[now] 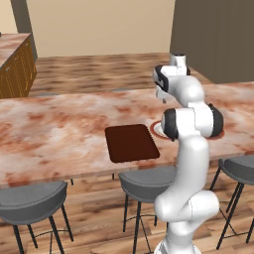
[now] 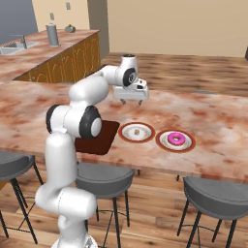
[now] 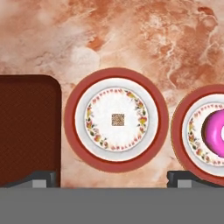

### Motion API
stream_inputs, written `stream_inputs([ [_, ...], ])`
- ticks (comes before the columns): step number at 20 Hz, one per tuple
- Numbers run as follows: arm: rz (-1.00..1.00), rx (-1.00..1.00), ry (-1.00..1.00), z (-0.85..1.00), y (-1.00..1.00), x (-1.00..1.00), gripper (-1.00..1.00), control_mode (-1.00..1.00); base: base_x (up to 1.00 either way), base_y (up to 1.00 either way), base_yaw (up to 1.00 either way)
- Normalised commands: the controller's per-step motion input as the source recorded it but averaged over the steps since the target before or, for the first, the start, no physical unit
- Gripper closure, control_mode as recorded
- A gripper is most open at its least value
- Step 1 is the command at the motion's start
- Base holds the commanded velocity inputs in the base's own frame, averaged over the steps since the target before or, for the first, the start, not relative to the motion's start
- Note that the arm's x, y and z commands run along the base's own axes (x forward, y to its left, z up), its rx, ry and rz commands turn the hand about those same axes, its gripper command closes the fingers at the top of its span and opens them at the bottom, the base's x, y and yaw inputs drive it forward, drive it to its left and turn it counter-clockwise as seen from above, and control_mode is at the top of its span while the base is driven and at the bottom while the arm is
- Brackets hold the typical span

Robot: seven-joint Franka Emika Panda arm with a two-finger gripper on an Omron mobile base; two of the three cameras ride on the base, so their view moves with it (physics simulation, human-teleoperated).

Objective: Move the dessert items from the plates to the tray.

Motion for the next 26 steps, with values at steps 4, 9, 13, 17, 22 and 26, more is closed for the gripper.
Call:
stream_inputs([
  [4, 0.00, 0.00, -0.01, -0.24, -0.04, 0.16, -1.00, -1.00, 0.00, 0.00, 0.00],
  [9, 0.00, 0.00, 0.00, -0.35, -0.12, 0.28, -1.00, -1.00, 0.00, 0.00, 0.00],
  [13, 0.00, 0.00, 0.00, -0.28, -0.13, 0.28, -1.00, -1.00, 0.00, 0.00, 0.00],
  [17, 0.00, 0.00, -0.01, -0.23, -0.05, 0.15, -1.00, -1.00, 0.00, 0.00, 0.00],
  [22, -0.01, 0.00, 0.00, -0.20, 0.00, 0.00, -1.00, -1.00, 0.00, 0.00, 0.00],
  [26, -0.04, 0.01, 0.00, -0.30, 0.00, -0.02, -1.00, -1.00, 0.00, 0.00, 0.00],
])
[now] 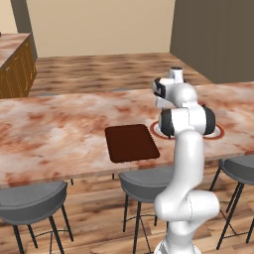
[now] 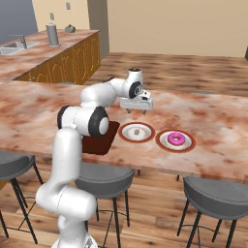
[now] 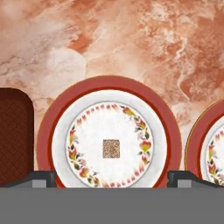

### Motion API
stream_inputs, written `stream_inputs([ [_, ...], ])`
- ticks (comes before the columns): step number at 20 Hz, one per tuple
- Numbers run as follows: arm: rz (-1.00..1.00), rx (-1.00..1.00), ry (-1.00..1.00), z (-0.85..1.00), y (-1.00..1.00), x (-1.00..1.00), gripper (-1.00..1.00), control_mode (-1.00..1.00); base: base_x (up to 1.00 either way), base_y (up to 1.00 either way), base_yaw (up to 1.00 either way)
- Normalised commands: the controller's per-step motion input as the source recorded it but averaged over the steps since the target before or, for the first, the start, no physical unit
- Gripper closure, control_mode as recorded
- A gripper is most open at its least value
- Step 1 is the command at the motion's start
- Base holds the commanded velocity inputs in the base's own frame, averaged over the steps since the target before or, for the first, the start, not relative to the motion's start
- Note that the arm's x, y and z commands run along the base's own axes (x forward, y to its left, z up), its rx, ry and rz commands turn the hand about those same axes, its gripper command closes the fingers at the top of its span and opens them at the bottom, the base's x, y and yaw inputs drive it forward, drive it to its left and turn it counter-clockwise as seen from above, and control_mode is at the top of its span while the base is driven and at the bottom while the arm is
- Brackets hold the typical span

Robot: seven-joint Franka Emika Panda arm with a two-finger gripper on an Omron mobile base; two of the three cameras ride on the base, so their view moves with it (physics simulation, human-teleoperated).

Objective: Move the dessert items from the plates to the tray.

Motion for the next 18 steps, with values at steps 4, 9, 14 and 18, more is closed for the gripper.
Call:
stream_inputs([
  [4, -0.04, 0.00, 0.00, -0.41, 0.00, 0.00, -1.00, -1.00, 0.00, 0.00, 0.00],
  [9, -0.04, 0.00, 0.01, -0.42, 0.00, 0.00, -1.00, -1.00, 0.00, 0.00, 0.00],
  [14, -0.03, 0.00, 0.01, -0.39, 0.00, 0.00, -1.00, -1.00, 0.00, 0.00, 0.00],
  [18, -0.02, 0.00, 0.00, -0.35, 0.00, 0.00, -1.00, -1.00, 0.00, 0.00, 0.00],
])
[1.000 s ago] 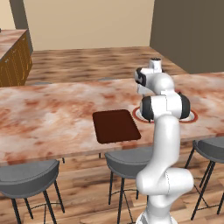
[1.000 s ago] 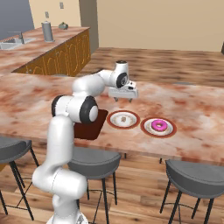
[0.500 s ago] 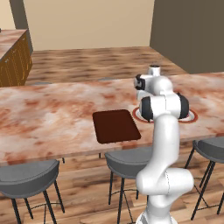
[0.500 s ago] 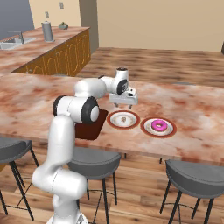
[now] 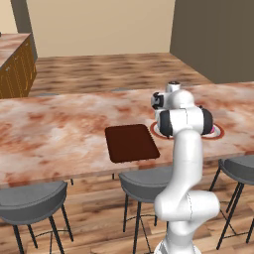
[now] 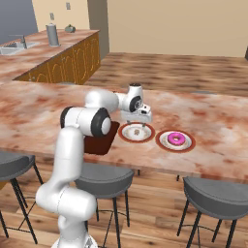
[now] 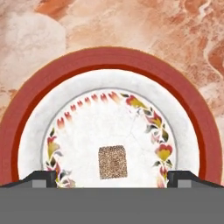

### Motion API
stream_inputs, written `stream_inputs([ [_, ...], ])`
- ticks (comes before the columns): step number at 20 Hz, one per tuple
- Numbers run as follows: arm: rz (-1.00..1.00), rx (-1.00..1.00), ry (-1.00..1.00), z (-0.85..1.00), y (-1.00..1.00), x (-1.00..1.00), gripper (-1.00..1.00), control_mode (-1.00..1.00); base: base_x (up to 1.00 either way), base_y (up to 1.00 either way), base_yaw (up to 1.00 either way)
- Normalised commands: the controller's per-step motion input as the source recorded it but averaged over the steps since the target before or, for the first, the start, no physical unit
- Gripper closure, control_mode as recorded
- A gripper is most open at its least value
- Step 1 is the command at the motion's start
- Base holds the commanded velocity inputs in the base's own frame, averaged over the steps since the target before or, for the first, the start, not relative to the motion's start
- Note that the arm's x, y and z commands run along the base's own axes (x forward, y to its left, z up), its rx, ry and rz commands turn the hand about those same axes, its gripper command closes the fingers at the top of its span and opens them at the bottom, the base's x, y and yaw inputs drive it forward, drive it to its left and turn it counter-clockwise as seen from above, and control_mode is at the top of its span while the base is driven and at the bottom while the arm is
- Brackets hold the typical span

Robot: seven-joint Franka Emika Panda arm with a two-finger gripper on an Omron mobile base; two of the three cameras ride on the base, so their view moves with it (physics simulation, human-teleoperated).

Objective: Move the dessert items from the plates to the tray.

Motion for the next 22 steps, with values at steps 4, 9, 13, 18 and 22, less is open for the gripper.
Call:
stream_inputs([
  [4, -0.04, 0.00, 0.02, -0.37, 0.00, 0.00, -1.00, -1.00, 0.00, 0.00, 0.00],
  [9, -0.04, 0.00, 0.00, -0.28, -0.04, 0.00, -1.00, -1.00, 0.00, 0.00, 0.00],
  [13, -0.03, 0.01, 0.00, -0.19, -0.08, 0.00, -1.00, -1.00, 0.00, 0.00, 0.00],
  [18, 0.00, 0.01, 0.00, -0.13, -0.06, 0.02, -1.00, -1.00, 0.00, 0.00, 0.00],
  [22, 0.00, 0.00, 0.00, -0.11, 0.00, 0.01, -1.00, -1.00, 0.00, 0.00, 0.00],
])
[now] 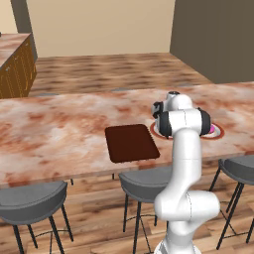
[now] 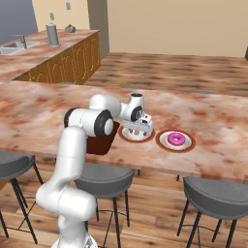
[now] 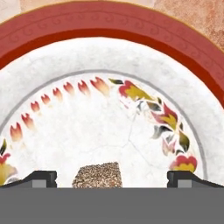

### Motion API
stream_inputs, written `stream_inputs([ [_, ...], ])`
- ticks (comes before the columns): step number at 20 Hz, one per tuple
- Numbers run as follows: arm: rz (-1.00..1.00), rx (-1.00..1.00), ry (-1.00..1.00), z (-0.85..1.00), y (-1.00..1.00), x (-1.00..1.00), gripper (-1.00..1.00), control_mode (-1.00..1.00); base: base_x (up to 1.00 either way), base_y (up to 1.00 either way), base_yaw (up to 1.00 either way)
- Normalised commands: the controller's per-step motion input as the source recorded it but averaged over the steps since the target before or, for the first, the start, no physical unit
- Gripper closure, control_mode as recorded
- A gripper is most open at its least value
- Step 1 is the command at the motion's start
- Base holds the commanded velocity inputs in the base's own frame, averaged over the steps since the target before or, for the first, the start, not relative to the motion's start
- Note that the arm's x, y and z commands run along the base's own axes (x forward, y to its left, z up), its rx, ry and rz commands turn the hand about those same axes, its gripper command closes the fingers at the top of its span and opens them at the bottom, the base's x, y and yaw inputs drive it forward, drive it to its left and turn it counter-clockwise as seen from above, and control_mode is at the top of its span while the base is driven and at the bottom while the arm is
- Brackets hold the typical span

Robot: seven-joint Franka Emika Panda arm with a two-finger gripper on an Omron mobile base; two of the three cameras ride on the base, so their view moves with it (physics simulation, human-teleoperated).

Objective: Move the dessert items from the plates to the tray.

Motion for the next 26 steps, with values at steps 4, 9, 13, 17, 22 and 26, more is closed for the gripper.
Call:
stream_inputs([
  [4, 0.00, 0.00, 0.00, -0.15, 0.00, 0.00, 1.00, -1.00, 0.00, 0.00, 0.00],
  [9, 0.00, 0.00, 0.00, -0.01, 0.00, 0.00, 1.00, -1.00, 0.00, 0.00, 0.00],
  [13, -0.01, 0.00, 0.00, 0.04, 0.00, 0.00, 1.00, -1.00, 0.00, 0.00, 0.00],
  [17, -0.03, 0.00, 0.07, 0.61, 0.12, 0.00, 1.00, -1.00, 0.00, 0.00, 0.00],
  [22, -0.04, 0.00, 0.12, 0.85, 0.62, -0.02, 1.00, -1.00, 0.00, 0.00, 0.00],
  [26, -0.03, 0.00, 0.07, 0.46, 0.89, -0.39, 1.00, -1.00, 0.00, 0.00, 0.00],
])
